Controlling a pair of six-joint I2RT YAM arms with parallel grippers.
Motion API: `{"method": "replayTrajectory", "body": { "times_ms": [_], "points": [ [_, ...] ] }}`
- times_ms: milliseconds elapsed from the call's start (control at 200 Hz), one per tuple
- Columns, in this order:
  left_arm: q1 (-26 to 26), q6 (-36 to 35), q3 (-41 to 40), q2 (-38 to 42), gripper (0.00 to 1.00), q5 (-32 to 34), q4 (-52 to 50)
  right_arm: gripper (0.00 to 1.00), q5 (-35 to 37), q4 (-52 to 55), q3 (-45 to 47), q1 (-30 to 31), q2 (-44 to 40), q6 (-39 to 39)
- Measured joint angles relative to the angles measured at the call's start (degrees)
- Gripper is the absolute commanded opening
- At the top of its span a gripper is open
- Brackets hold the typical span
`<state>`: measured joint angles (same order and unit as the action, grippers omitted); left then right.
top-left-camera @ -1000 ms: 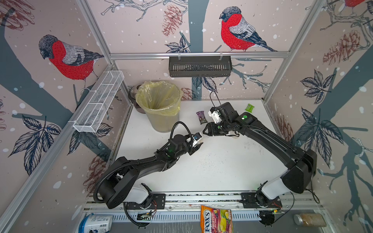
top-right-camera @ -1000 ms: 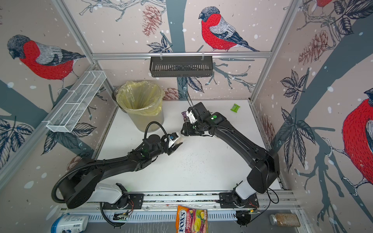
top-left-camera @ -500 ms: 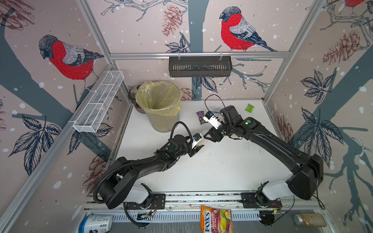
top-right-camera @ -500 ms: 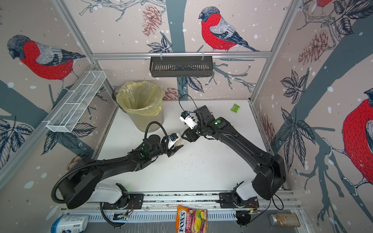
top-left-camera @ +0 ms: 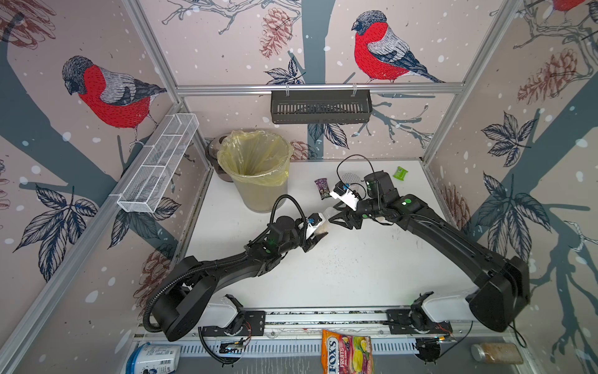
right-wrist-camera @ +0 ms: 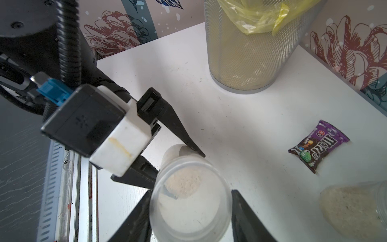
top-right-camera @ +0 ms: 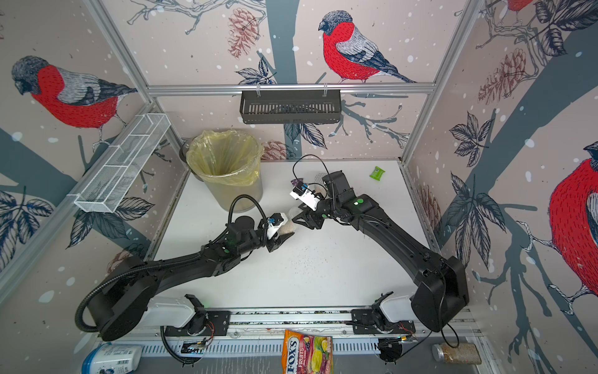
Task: Empty moldy rice from jars
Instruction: Unscrew the lid from the jar.
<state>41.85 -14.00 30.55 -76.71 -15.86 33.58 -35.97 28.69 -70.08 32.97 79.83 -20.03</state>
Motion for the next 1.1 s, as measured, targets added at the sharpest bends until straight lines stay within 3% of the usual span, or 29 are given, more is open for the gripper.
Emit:
{"method": "replayTrajectory", "body": {
  "times_ms": [350,1101],
  "points": [
    [0.0,0.5,-1.1,0.8,0.00,0.7,1.9,0.59,-4.7,2.6,-2.8,-1.1,2.1,-7.0],
    [0.0,0.0,-1.7,-0.1,0.00,0.0,3.4,0.73,-6.4,0.8,-0.6,-2.5,-0.4,-5.9]
  ]
}}
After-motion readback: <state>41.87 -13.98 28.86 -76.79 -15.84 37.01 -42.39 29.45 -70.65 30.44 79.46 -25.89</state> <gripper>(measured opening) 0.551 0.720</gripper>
